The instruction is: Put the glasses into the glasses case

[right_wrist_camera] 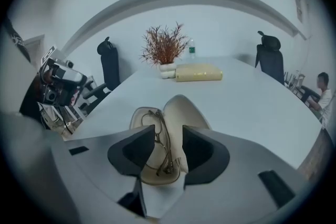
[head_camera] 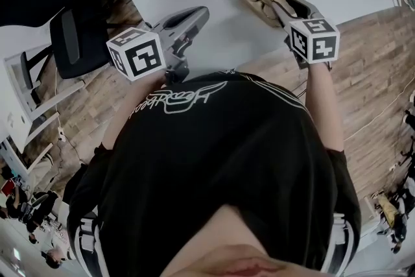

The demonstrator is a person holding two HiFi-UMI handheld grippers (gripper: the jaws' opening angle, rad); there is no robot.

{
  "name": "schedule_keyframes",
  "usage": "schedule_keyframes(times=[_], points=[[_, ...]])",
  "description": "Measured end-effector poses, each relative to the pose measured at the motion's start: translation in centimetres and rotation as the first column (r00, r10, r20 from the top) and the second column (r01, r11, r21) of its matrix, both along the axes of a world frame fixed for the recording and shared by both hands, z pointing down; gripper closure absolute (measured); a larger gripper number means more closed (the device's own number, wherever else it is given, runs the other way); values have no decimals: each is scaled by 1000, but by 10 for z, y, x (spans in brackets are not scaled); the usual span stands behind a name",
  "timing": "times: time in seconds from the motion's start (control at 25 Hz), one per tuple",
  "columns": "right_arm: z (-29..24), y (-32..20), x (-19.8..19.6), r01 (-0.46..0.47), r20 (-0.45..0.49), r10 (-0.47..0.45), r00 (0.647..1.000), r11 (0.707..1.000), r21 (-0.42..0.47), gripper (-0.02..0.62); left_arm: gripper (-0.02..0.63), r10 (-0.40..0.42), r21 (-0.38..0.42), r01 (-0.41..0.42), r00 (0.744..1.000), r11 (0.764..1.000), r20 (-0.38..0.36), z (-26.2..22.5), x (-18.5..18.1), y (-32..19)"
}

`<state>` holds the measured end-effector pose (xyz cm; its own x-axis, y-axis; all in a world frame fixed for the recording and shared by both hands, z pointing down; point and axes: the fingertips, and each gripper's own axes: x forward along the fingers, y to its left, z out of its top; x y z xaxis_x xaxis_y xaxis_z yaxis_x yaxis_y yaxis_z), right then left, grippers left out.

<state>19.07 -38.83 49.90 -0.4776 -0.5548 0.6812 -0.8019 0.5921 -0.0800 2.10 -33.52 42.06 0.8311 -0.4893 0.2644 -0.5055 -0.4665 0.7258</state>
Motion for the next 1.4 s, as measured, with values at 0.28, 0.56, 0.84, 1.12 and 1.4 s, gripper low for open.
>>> schedule_keyframes(times=[0.28,0.56,0.84,1.12,1.4], points=[[-80,27,-1,-120,207,73,976,967,223,466,600,78,55,-77,997,996,-21,-25,6,18],[-147,97,-23,-163,324,44,945,922,352,518,600,172,134,-165,984,977,-43,-68,10,58],[-179,169,-34,-229,417,55,907,896,380,569,600,257,211,-243,965,947,-42,-97,14,107],[-200,247,-74,-252,431,56,900,876,411,577,600,338,267,-316,940,910,-38,-115,-12,166],[-215,317,-103,-275,456,50,889,853,443,580,600,402,322,-370,915,871,-34,-126,-21,228]])
